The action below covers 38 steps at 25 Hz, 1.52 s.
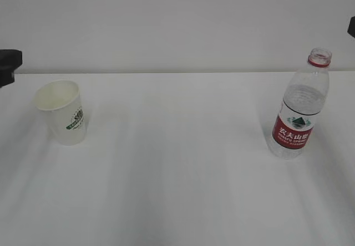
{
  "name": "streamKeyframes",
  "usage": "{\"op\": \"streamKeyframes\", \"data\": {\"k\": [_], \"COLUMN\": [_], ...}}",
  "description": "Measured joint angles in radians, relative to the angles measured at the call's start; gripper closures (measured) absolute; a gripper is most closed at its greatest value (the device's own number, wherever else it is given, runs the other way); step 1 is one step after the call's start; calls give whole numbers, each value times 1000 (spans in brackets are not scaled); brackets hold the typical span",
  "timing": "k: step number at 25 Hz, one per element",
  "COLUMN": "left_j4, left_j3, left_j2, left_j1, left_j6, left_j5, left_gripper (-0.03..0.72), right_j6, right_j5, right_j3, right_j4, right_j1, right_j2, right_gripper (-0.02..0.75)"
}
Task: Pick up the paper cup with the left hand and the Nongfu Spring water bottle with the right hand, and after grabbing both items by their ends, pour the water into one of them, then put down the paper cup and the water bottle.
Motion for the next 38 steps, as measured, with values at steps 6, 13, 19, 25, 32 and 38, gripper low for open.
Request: {"op": "streamKeyframes", "data": {"k": [6, 13, 19, 25, 32, 38], "left_j4": [0, -5, -9, -3, 4, 40], "left_j3": [57, 83, 83, 91, 172, 244], "left_j2": [25, 29, 91, 161, 185, 226], "left_j1": [0, 0, 0, 0, 0, 0], "left_j6": [0, 0, -2, -53, -58, -138], "left_j5": [-111, -150, -171, -254, -381, -495], "left_gripper": [246, 247, 258, 265, 273, 275], "right_j6": [0, 36, 84, 241, 277, 305], "right_j5": [-47, -99, -147, -293, -369, -431], "right_j3": [51, 117, 181, 284, 338, 397], "right_j4": [0, 0, -52, -216, -266, -296], "right_j1": [0, 0, 0, 0, 0, 0], "right_j2": [0, 0, 0, 0, 0, 0], "right_gripper": [235, 235, 235, 235, 235, 235]}}
